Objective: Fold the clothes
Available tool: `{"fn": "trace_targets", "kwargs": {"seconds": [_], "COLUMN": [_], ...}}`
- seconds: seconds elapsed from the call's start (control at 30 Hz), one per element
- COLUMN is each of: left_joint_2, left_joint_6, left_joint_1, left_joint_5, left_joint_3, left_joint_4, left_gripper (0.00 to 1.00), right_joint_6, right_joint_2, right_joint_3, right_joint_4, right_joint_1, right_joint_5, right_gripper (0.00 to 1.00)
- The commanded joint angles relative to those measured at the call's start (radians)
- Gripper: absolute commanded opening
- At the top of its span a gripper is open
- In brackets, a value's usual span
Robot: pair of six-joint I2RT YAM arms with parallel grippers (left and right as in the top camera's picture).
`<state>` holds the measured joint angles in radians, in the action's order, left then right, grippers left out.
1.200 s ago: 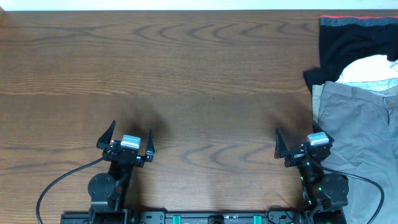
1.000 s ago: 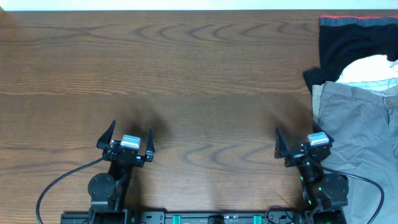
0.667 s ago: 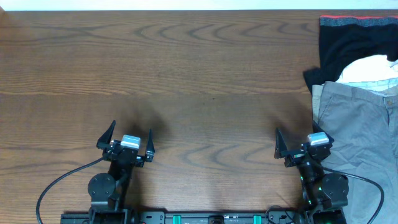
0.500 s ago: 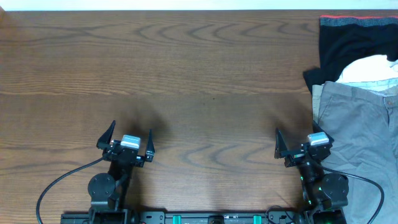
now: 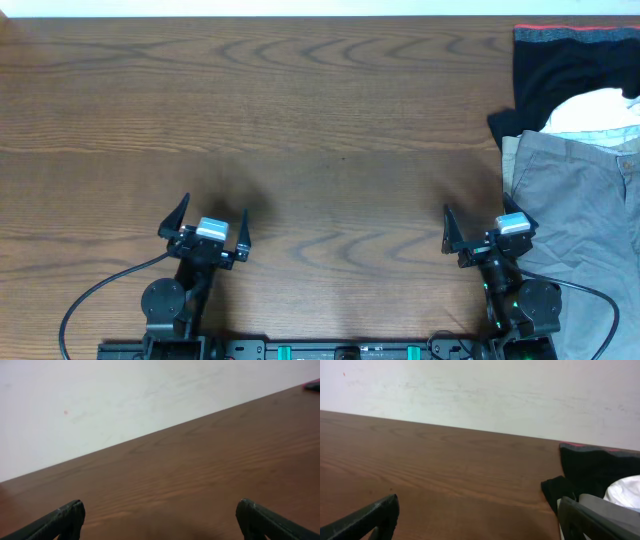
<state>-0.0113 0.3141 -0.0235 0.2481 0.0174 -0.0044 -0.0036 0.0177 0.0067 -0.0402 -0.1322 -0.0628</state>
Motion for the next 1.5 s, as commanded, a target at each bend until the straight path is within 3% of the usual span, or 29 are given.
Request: {"fn": "trace_targets", "kwargs": {"seconds": [0.0, 0.13, 0.2, 0.37, 0.47, 0.57, 0.77, 0.93, 1.03, 1.3, 1.47], "left_joint_2": [-0.001, -0.001, -0.001, -0.053, -0.153, -0.332, -0.810, -1.119, -1.247, -1.335, -1.380], "left_joint_6": [-0.005, -0.066, -0.171, -0.348, -0.354, -0.392, -0.392, -0.390, -0.382, -0.406, -0.406], "left_joint_1": [0.000, 0.000, 0.000, 0.000, 0.000, 0.000, -0.001, -0.026, -0.033, -0.034, -0.096], "left_joint_5": [0.132, 0.152, 0.152, 0.153, 0.150, 0.105, 0.121, 0.162, 0.167, 0.209, 0.204], "left_joint_3": [-0.013, -0.012, 0.009, 0.113, 0.231, 0.431, 0.981, 1.408, 1.571, 1.588, 1.588], "left_joint_4": [-0.032, -0.032, -0.034, -0.051, -0.109, -0.264, -0.620, -0.880, -0.972, -0.967, -0.981], "left_gripper": [0.98, 0.98, 0.98, 0.98, 0.98, 0.98, 0.98, 0.98, 0.98, 0.98, 0.98], "right_joint_6": [0.018, 0.101, 0.213, 0.294, 0.305, 0.403, 0.406, 0.333, 0.313, 0.276, 0.346], "right_joint_2": [0.000, 0.000, 0.000, 0.004, 0.027, 0.095, 0.439, 0.798, 1.031, 1.315, 1.461], "right_joint_3": [-0.001, -0.001, -0.001, 0.008, 0.057, 0.164, 0.492, 0.796, 0.999, 1.181, 1.311], "right_joint_4": [-0.002, 0.000, 0.000, -0.002, -0.001, -0.014, -0.192, -0.418, -0.551, -0.706, -0.838], "right_joint_1": [0.003, 0.003, 0.003, 0.003, 0.003, 0.003, 0.003, 0.014, 0.022, 0.029, 0.113], "right_joint_5": [0.003, 0.002, -0.016, -0.087, -0.087, -0.084, -0.084, -0.084, -0.124, -0.225, -0.045], "right_gripper": [0.99, 0.99, 0.99, 0.99, 0.99, 0.99, 0.99, 0.99, 0.99, 0.99, 0.99]}}
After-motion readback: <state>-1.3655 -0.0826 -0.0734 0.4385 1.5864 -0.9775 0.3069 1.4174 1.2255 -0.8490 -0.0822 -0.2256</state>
